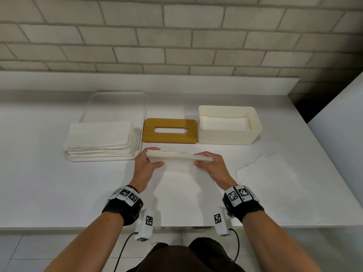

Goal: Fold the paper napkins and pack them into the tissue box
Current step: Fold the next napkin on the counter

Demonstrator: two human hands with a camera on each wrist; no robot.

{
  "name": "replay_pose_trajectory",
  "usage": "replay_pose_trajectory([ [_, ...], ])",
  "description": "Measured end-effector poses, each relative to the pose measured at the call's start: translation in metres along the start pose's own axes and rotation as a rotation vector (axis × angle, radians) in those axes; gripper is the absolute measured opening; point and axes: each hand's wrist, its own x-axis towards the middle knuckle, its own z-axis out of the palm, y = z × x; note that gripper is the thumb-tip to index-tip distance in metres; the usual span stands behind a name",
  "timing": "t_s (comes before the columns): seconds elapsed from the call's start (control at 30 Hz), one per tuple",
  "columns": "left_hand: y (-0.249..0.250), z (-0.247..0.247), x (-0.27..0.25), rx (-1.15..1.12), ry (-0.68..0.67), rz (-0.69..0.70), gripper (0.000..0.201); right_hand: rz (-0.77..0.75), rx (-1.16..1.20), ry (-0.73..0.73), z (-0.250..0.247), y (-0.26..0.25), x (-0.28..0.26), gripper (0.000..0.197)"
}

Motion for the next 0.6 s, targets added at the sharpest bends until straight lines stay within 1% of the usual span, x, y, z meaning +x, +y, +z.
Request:
replay_pose_trajectory([
  [0.17, -0.0025, -0.0006, 0.0036, 0.029, 0.023, 0.022, 0.04, 0.023, -0.01, 0.016, 0.0012, 0.0018, 0.0021, 0.026],
  [0.3, -0.0011, -0.0004, 0.0025, 0.036, 0.026, 0.052, 0.031, -0.017, -0.022, 0.036, 0.0029, -0.0019, 0.0022, 0.028],
  [0.4, -0.0019, -0.0022, 0.002, 0.034, 0.017, 0.073, 0.039, -0.008, -0.016, 0.022, 0.0016, 0.0002, 0.002, 0.031],
  [0.47, -0.0015, -0.0024, 0.0004, 0.031, -0.007, 0.105, 0.045, -0.001, -0.015, 0.029, 0.0012, 0.0023, 0.0, 0.029],
  [0.53, -0.0002, -0.0008, -0.0016, 0.053, -0.021, 0.145, 0.042, -0.03, -0.016, 0.043, 0.0027, 0.0018, -0.0023, 0.026],
  [0.6, 0.0007, 0.0012, -0.0033, 0.078, -0.015, 0.19, 0.043, -0.052, -0.009, 0.053, 0.0043, -0.0011, -0.0041, 0.028],
])
